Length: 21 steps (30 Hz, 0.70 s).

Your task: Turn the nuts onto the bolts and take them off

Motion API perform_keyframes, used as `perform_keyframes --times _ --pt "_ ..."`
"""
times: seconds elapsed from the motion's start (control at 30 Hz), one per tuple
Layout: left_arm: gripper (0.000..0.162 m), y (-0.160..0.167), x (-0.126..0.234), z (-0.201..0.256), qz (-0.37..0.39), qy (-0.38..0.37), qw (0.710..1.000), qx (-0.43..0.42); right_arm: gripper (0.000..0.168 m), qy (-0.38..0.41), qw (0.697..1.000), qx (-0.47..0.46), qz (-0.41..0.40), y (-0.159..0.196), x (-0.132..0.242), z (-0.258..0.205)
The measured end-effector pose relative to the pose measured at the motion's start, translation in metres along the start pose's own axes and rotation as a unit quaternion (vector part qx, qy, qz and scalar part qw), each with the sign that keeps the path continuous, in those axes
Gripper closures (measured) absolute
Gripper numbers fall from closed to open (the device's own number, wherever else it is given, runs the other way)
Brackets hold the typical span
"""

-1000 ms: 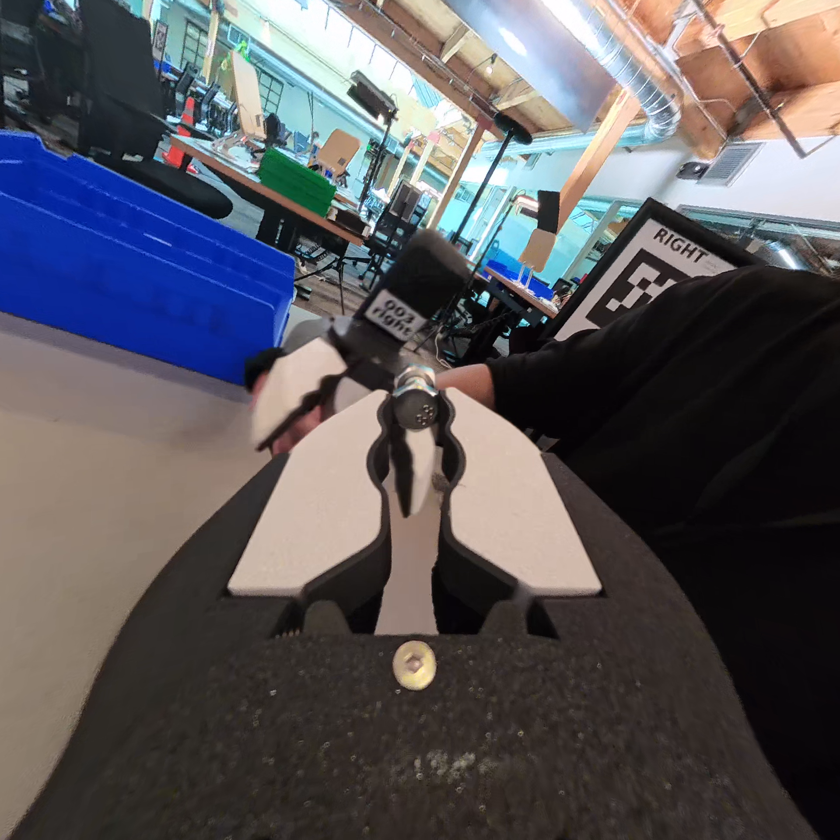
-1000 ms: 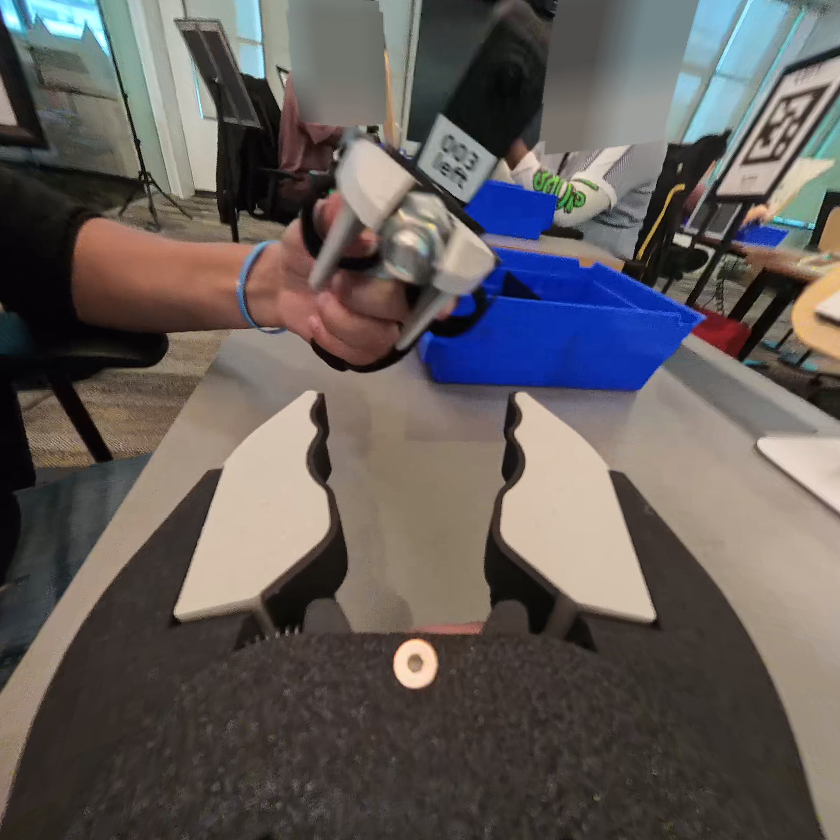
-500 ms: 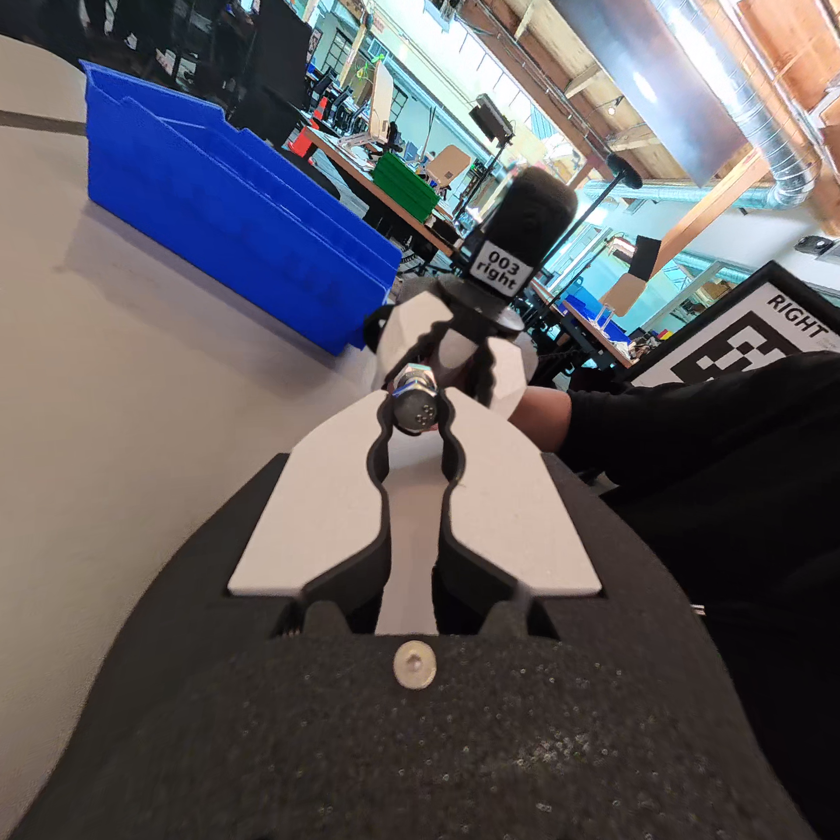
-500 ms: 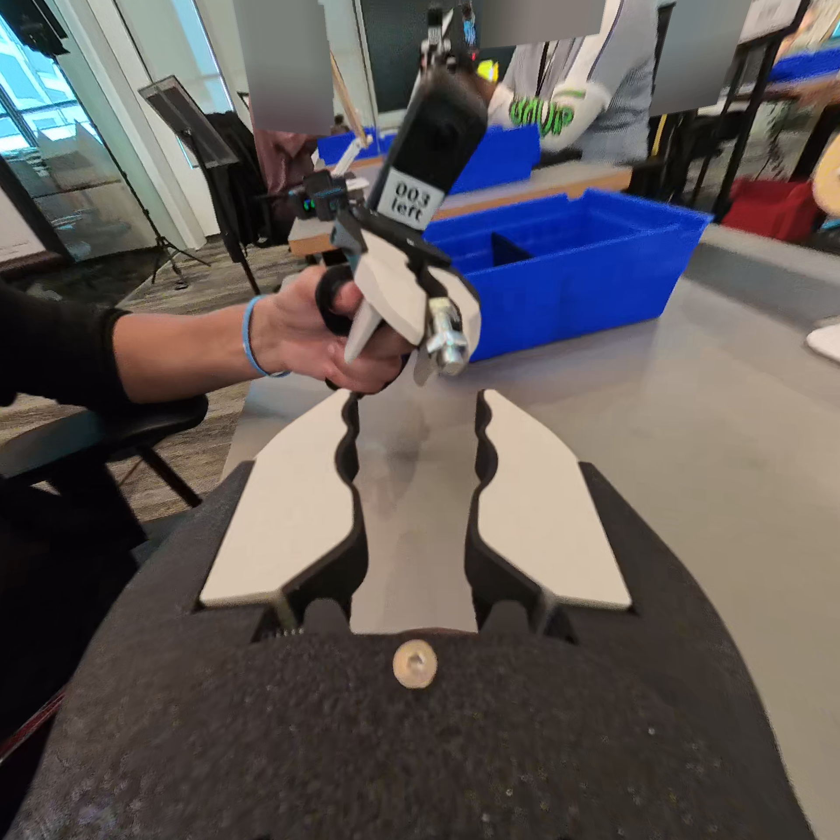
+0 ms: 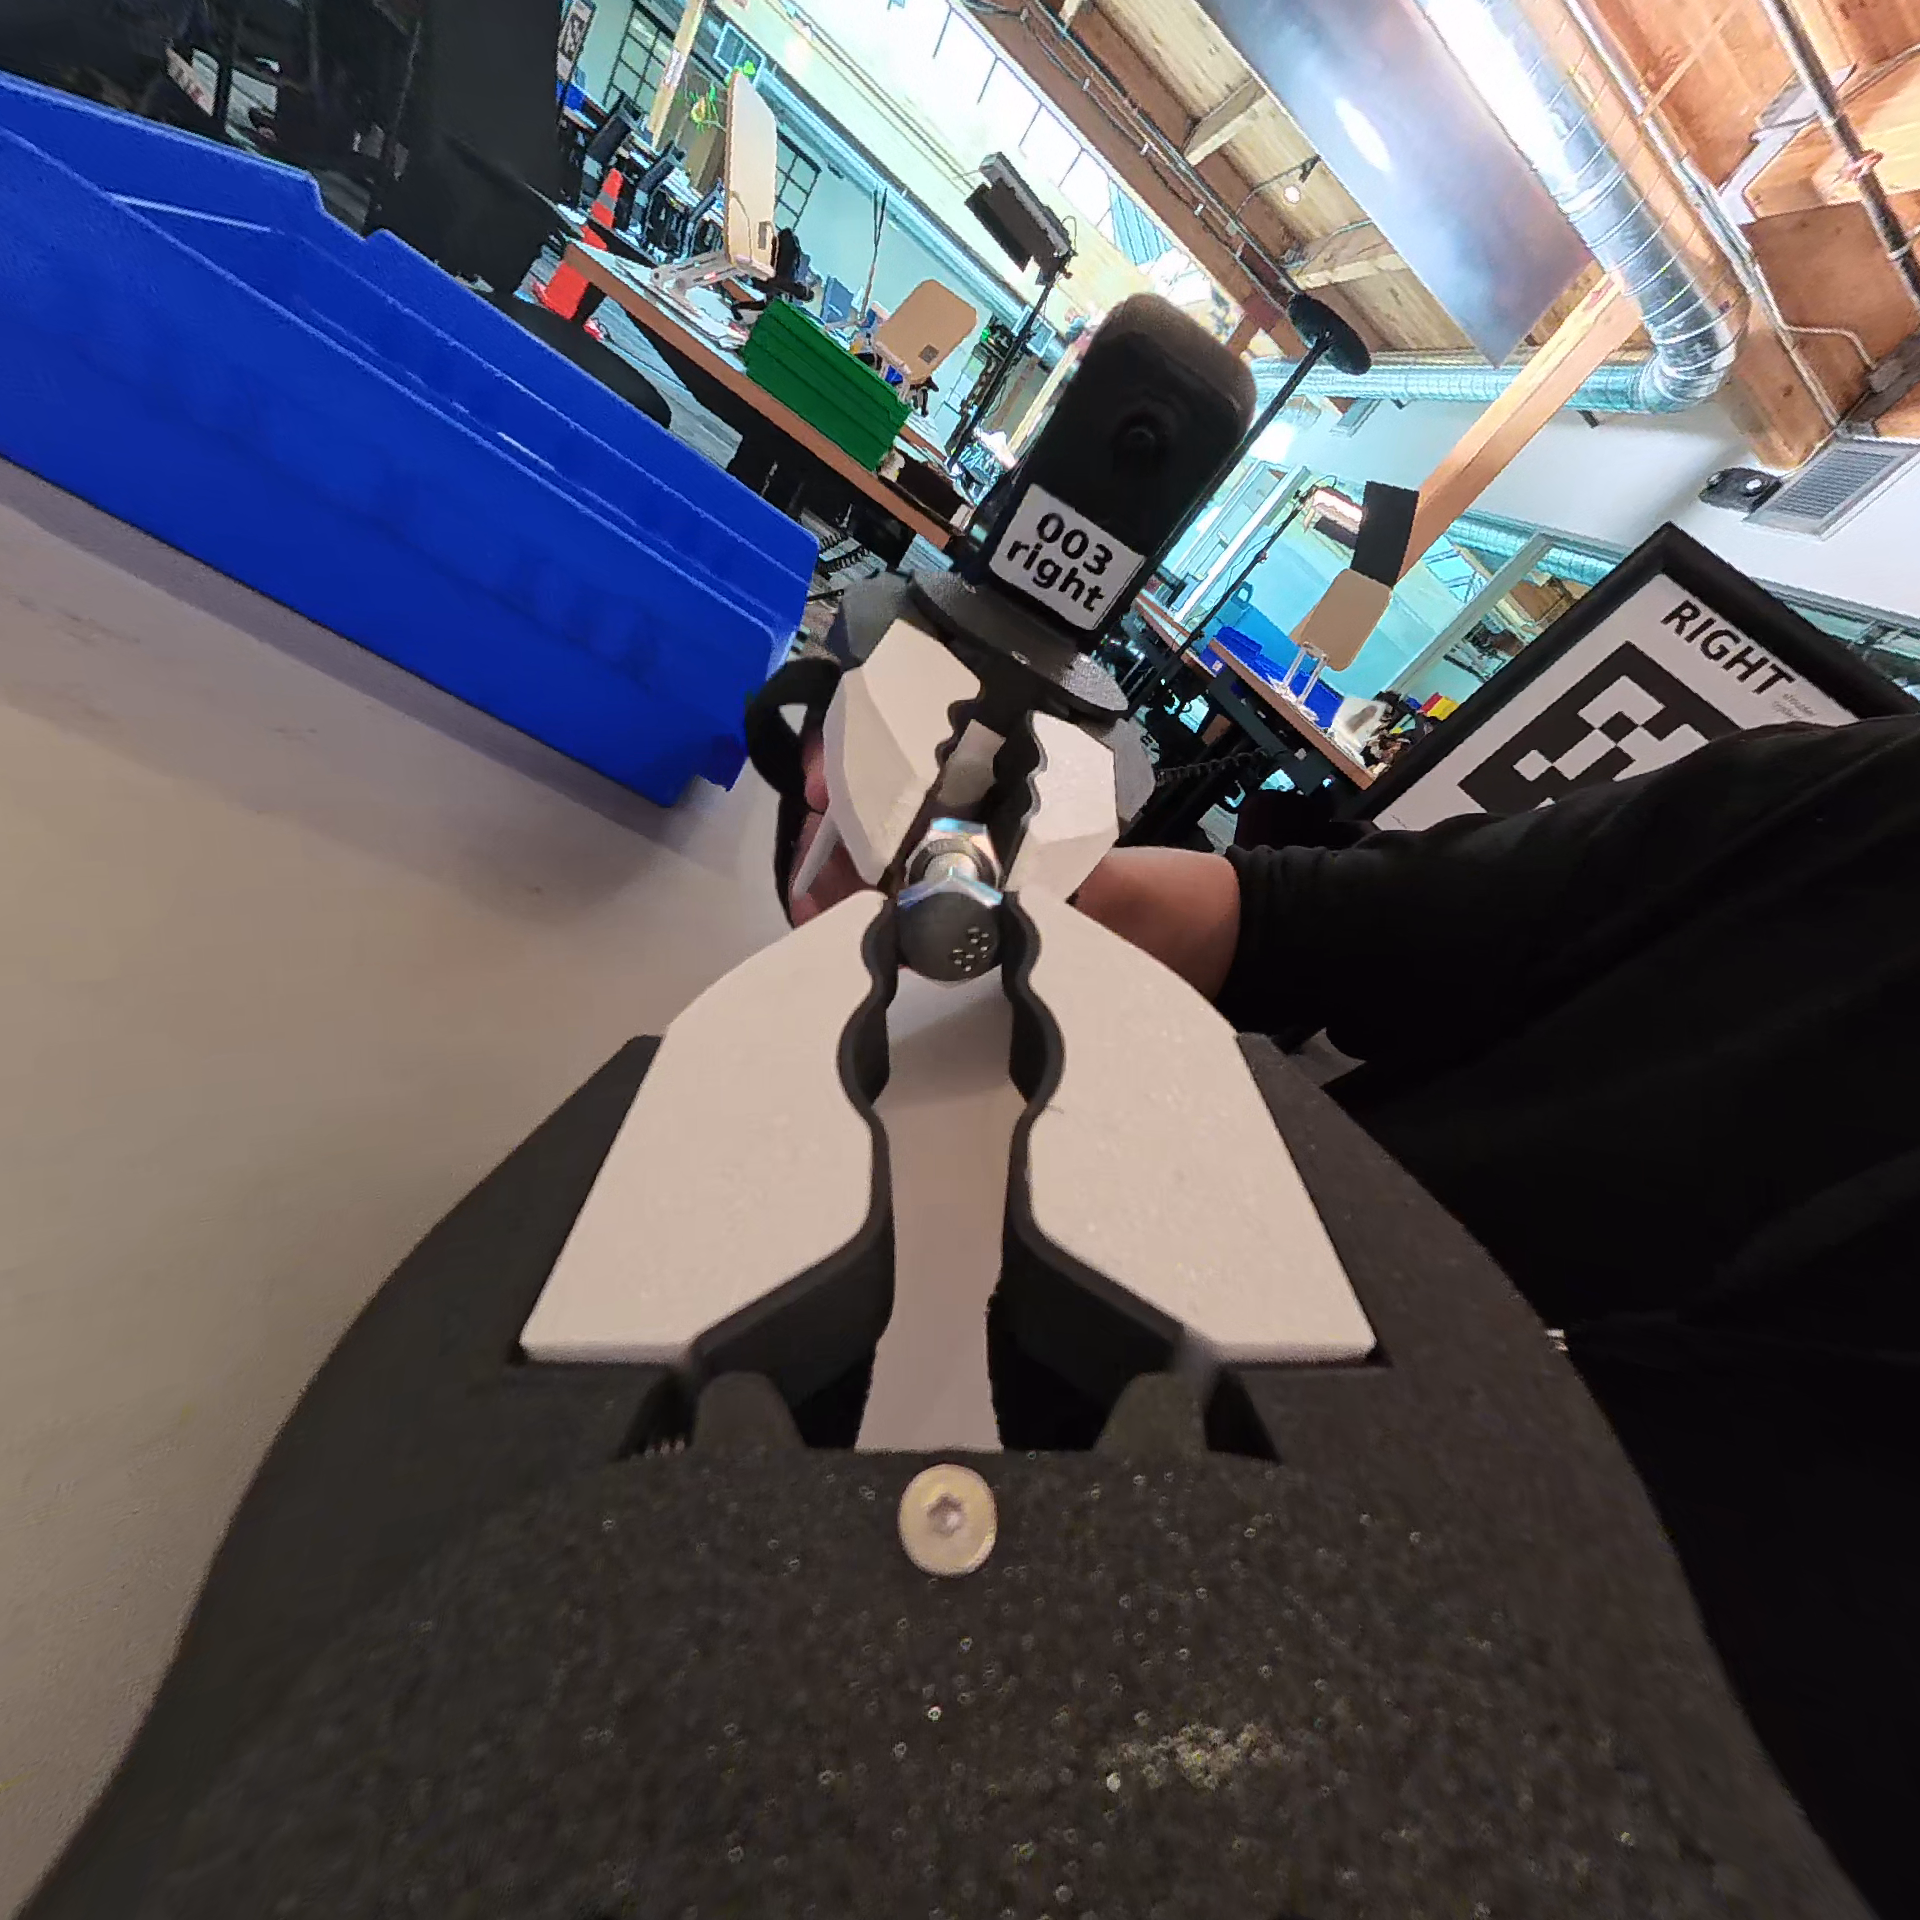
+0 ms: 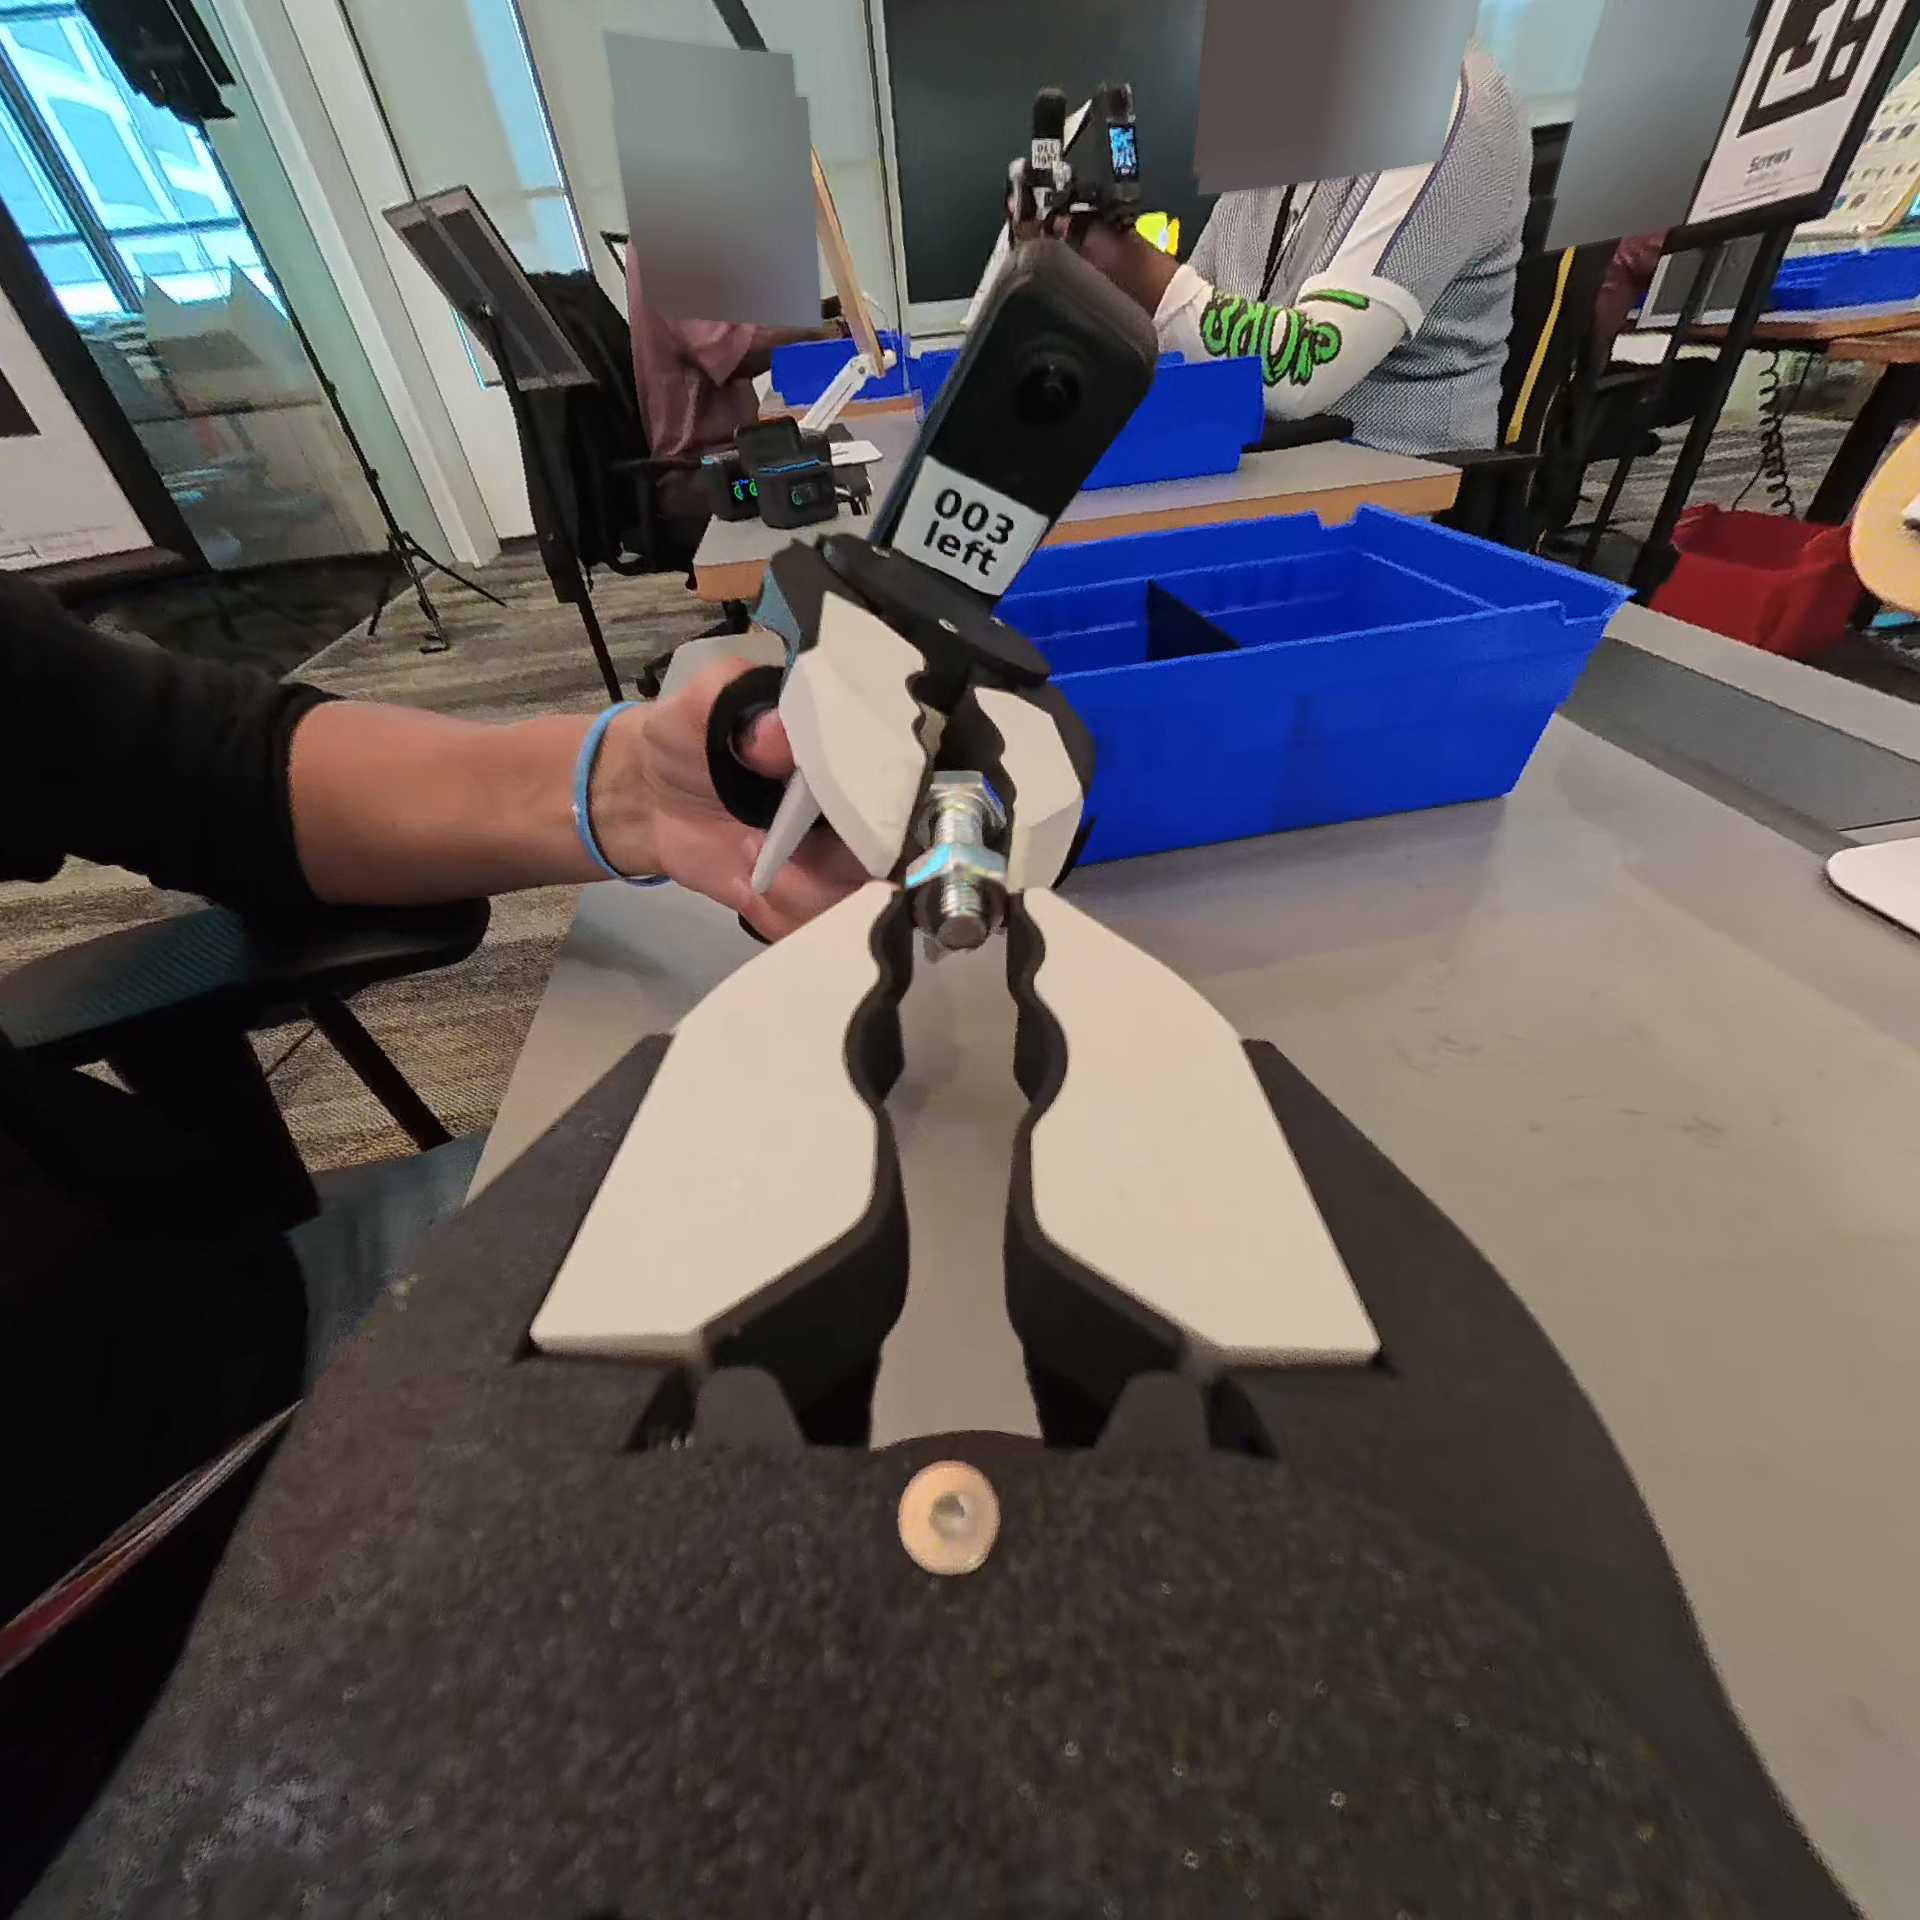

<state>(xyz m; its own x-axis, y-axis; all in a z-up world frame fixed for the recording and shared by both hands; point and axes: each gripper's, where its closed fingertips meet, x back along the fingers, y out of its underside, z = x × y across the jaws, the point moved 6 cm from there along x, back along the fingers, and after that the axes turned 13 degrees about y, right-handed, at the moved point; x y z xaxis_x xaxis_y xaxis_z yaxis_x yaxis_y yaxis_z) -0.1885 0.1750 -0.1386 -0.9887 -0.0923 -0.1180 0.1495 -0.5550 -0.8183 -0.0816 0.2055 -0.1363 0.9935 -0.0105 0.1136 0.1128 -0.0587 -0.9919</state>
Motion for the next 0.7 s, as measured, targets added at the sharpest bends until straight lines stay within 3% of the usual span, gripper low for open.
perform_keyframes --times 0.2,0.3,0.43,0.6,0.7 --pt "0.142 -0.001 -0.001 0.003 -0.010 -0.019 1.000 -0.020 0.151 -0.011 1.000 -0.023 0.007 -0.001 0.001 0.001" --pt "0.104 -0.002 0.003 0.006 -0.020 -0.053 0.998 -0.025 0.151 -0.004 0.999 -0.034 0.013 -0.004 0.004 0.005" --pt "0.096 0.004 0.015 0.018 -0.014 -0.138 0.988 -0.062 0.151 0.031 0.998 -0.035 0.044 -0.034 0.028 0.019" --pt "0.100 0.023 0.017 0.031 -0.036 -0.183 0.979 -0.081 0.151 0.200 0.979 0.031 0.028 -0.103 0.110 0.074" --pt "0.104 0.024 0.012 0.032 -0.042 -0.177 0.980 -0.084 0.151 0.372 0.922 0.052 -0.091 -0.101 0.168 0.135"
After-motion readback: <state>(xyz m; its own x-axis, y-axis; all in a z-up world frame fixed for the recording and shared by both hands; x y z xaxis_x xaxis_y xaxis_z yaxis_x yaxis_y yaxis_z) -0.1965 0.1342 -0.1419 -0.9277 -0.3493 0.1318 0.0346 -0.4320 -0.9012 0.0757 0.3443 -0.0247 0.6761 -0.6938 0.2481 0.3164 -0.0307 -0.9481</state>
